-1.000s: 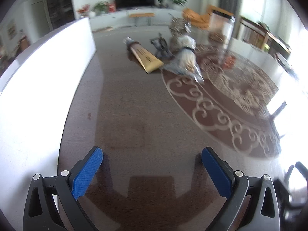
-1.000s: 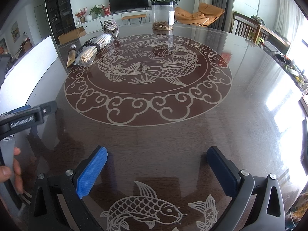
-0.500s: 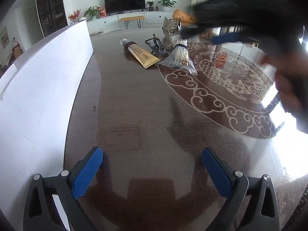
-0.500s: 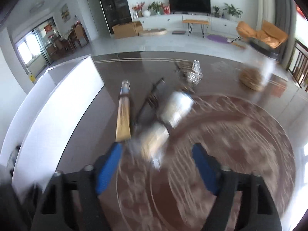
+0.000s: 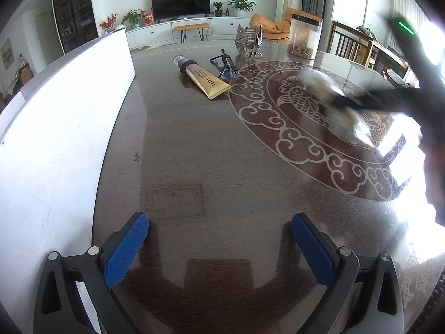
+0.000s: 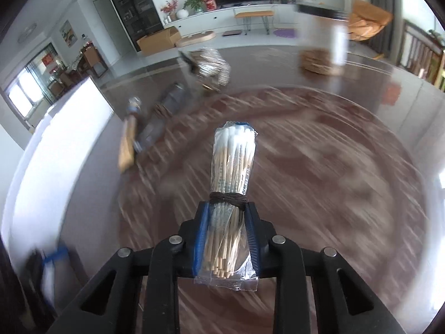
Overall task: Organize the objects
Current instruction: 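Grasp the bagged cotton swab bundle with the right gripper and lift it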
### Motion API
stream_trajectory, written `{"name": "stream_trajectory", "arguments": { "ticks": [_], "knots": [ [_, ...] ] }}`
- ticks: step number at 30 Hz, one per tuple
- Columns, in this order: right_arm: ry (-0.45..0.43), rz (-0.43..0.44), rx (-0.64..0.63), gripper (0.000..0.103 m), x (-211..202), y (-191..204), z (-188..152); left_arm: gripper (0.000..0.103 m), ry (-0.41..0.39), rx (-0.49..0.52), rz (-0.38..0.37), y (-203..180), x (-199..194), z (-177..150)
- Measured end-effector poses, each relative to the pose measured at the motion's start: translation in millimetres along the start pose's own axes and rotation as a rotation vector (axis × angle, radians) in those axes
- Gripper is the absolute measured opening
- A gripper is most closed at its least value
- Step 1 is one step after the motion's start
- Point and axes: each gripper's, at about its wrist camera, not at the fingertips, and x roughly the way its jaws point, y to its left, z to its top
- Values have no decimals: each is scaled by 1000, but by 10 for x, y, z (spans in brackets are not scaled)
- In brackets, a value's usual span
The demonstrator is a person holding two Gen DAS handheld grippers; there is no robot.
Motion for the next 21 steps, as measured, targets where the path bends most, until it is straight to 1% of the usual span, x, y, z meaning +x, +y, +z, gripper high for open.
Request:
{"name": "stream_trajectory", "arguments": {
  "ticks": [3,6,7,8,9,10,11,12,13,14,15,17,19,20,21],
  "knots": [
    [-13,-54,0,27,-360,-193,-477,103,1,-2,0,4,-1,0],
    [-35,-79,45,29,-611,-284,-816,103,5,-6,3,2,-3,2],
    [-58,-84,67,36,-682,-282,-916,103,9,-8,2,5,3,9],
    [-75,-85,76,56,-712,-279,-983,103,11,-10,3,2,3,18],
    [-93,-88,80,66,-746,-282,-1044,103,23,-19,8,-3,9,34],
    [-116,-97,82,75,-758,-262,-1108,103,43,-31,16,-18,28,69],
    [-138,-103,82,75,-767,-245,-1166,103,64,-55,8,-30,44,132],
    [-141,-104,80,75,-754,-226,-1187,103,67,-86,-38,-36,50,231],
    [-118,-101,77,75,-709,-204,-1205,103,49,-114,-64,-47,41,355],
    [-107,-101,71,76,-680,-188,-1201,103,15,-133,-68,-78,14,528],
    [-112,-109,60,76,-687,-171,-1210,103,-25,-142,-54,-109,-11,749],
    [-111,-108,49,80,-673,-147,-1216,103,-56,-153,-37,-156,60,1179],
    [-112,-106,37,83,-654,-124,-1227,103,-38,-174,-36,-132,273,1601],
    [-109,-111,29,83,-641,-106,-1226,103,-21,-174,-17,-122,439,1814],
    [-105,-122,15,83,-630,-80,-1230,103,-2,-163,0,-110,567,1932]
  ]
}}
